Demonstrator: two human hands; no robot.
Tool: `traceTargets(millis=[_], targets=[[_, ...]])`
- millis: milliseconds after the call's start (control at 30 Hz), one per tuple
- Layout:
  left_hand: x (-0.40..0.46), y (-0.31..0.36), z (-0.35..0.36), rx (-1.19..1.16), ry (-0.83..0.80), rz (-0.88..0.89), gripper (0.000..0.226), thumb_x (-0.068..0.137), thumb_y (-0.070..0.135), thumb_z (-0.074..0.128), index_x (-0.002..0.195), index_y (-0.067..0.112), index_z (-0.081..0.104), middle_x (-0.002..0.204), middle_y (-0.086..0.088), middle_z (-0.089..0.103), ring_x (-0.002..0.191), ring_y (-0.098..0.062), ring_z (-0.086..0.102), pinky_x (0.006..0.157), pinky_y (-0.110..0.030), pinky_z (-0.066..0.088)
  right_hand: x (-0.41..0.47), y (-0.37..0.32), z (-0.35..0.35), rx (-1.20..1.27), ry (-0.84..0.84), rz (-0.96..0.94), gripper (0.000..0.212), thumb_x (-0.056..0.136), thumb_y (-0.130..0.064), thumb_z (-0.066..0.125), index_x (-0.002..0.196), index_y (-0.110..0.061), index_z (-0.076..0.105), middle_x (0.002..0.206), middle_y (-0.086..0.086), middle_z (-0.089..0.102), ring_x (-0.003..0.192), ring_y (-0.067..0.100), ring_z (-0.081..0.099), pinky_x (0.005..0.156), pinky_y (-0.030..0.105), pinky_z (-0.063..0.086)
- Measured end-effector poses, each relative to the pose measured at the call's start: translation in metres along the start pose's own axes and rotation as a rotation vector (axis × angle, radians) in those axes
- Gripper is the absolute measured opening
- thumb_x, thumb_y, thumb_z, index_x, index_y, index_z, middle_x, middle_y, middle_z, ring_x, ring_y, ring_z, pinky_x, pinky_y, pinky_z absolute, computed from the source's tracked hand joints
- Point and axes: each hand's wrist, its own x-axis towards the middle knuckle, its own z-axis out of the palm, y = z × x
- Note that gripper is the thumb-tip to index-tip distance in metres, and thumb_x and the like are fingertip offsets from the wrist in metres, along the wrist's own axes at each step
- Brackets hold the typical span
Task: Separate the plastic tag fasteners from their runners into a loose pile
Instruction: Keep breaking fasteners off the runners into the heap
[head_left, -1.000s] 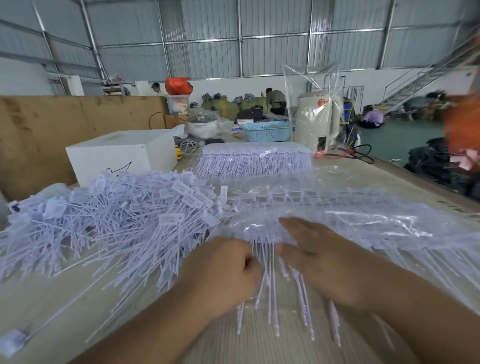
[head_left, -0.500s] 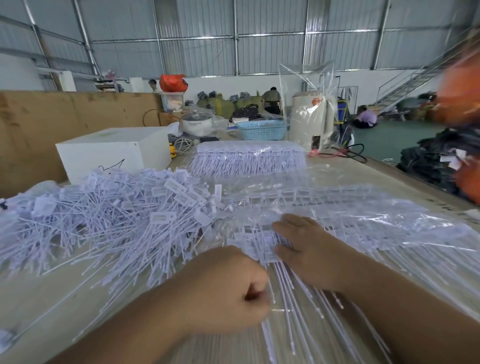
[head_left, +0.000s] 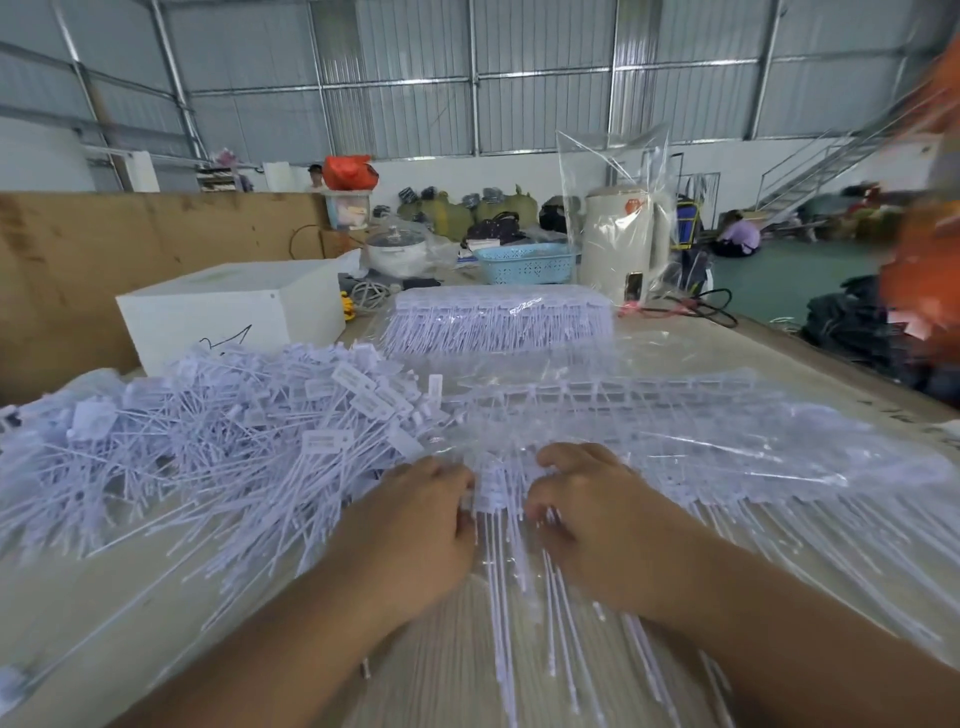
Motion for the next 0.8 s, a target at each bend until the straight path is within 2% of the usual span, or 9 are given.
traceTargets(millis=[100,167,267,367,500,633,733,800], targets=[[0.001,0.002,0.002,0.065,-0.056,-0.029,0.048,0.095,0.037,0.04,0.142,0.031,0.039,0.135,0.007,0.048,0.125,-0.017,0.046,0.101,-0.038,0.044,0.0,0.001,0.002,-0.024,-0.026,0.034,0.036,0.097,-0.039,0.043,0.125,-0.02,0.056,0.143,-0.001,0.036,0.136,0.021,0.028,0.112,0.034,0.024],[0.001,0.004,0.002,0.057,-0.04,-0.048,0.046,0.095,0.037,0.04,0.14,0.032,0.039,0.135,0.008,0.048,0.124,-0.017,0.047,0.099,-0.037,0.045,0.0,0.002,0.002,-0.057,-0.043,0.036,0.043,0.097,-0.042,0.044,0.132,-0.018,0.048,0.141,-0.001,0.035,0.136,0.022,0.028,0.113,0.035,0.024],[0.001,0.004,0.001,0.045,0.02,-0.04,0.032,0.093,0.036,0.044,0.124,0.033,0.049,0.115,0.012,0.051,0.107,-0.012,0.053,0.084,-0.032,0.047,0.001,0.003,0.002,-0.052,-0.074,0.043,0.044,0.098,-0.043,0.044,0.136,-0.02,0.046,0.142,-0.001,0.034,0.137,0.022,0.026,0.114,0.035,0.022],[0.001,0.003,-0.001,0.012,0.06,-0.002,0.016,0.092,0.037,0.05,0.107,0.033,0.054,0.097,0.017,0.044,0.09,-0.008,0.05,0.07,-0.027,0.041,0.002,0.005,0.002,-0.054,-0.067,0.032,0.042,0.098,-0.045,0.045,0.135,-0.024,0.048,0.141,-0.002,0.034,0.134,0.021,0.028,0.112,0.035,0.025],[0.001,-0.002,-0.008,-0.159,0.062,0.019,0.006,0.091,0.036,0.057,0.096,0.033,0.058,0.09,0.015,0.052,0.08,-0.002,0.053,0.074,-0.033,0.049,0.005,0.005,0.002,-0.031,-0.058,0.017,0.036,0.097,-0.042,0.046,0.131,-0.03,0.053,0.137,-0.003,0.036,0.128,0.021,0.033,0.109,0.033,0.029],[0.0,-0.003,-0.014,-0.304,0.04,0.02,0.002,0.09,0.037,0.059,0.092,0.037,0.06,0.078,0.017,0.06,0.067,-0.001,0.058,0.064,-0.033,0.052,0.005,0.004,0.0,-0.059,0.001,-0.032,0.027,0.099,-0.037,0.043,0.119,-0.026,0.057,0.134,-0.006,0.037,0.124,0.018,0.033,0.103,0.03,0.027],[0.001,-0.003,-0.01,-0.345,0.045,0.009,0.013,0.089,0.04,0.057,0.101,0.042,0.059,0.085,0.02,0.061,0.075,0.003,0.058,0.067,-0.024,0.049,0.003,0.001,-0.003,-0.068,0.04,-0.065,0.029,0.099,-0.033,0.039,0.119,-0.024,0.058,0.133,-0.007,0.039,0.125,0.018,0.034,0.109,0.034,0.027],[0.001,-0.002,-0.004,-0.326,0.022,0.033,0.038,0.084,0.044,0.054,0.122,0.044,0.052,0.107,0.026,0.055,0.093,0.008,0.051,0.078,-0.014,0.041,0.001,-0.001,-0.007,-0.084,0.06,-0.086,0.029,0.099,-0.03,0.039,0.117,-0.022,0.06,0.13,-0.007,0.042,0.123,0.017,0.036,0.109,0.036,0.029]])
